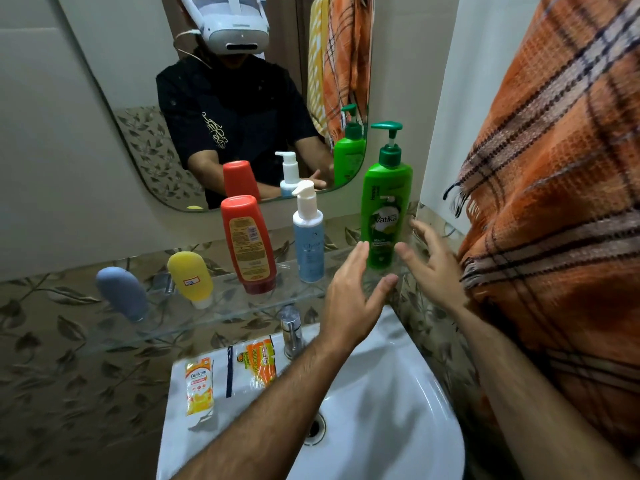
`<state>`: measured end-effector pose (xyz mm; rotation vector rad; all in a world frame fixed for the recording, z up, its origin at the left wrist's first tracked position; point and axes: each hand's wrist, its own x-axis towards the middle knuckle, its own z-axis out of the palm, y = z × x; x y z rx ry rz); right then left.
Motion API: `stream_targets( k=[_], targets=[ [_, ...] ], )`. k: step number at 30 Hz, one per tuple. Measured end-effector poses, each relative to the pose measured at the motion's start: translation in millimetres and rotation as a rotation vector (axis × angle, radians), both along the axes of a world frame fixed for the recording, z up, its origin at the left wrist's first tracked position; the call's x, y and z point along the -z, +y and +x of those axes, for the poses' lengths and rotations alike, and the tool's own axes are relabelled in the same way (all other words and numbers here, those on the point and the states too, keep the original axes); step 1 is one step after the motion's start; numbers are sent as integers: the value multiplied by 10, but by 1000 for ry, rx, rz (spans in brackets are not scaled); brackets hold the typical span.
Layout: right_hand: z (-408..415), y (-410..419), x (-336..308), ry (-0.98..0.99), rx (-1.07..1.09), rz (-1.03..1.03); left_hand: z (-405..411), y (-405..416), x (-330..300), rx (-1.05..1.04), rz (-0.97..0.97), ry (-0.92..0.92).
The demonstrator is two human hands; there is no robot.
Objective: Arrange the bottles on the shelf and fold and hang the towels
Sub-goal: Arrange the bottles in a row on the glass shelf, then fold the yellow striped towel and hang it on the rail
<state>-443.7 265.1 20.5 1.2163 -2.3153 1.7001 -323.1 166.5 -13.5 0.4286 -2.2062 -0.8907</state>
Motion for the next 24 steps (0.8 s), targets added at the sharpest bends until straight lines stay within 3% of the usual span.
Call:
stream_targets(
  k=[5,9,15,24],
  targets=[
    [378,197,174,11,-4,168,312,-52,226,106,-143,-208],
    [637,347,379,196,69,399,613,-142,337,162,-278,-343],
    [1364,483,422,451,330,622,1133,-339,281,250,-502,-375],
    [2380,890,200,559,704,874,1723,-230,99,363,-651,-282]
  ],
)
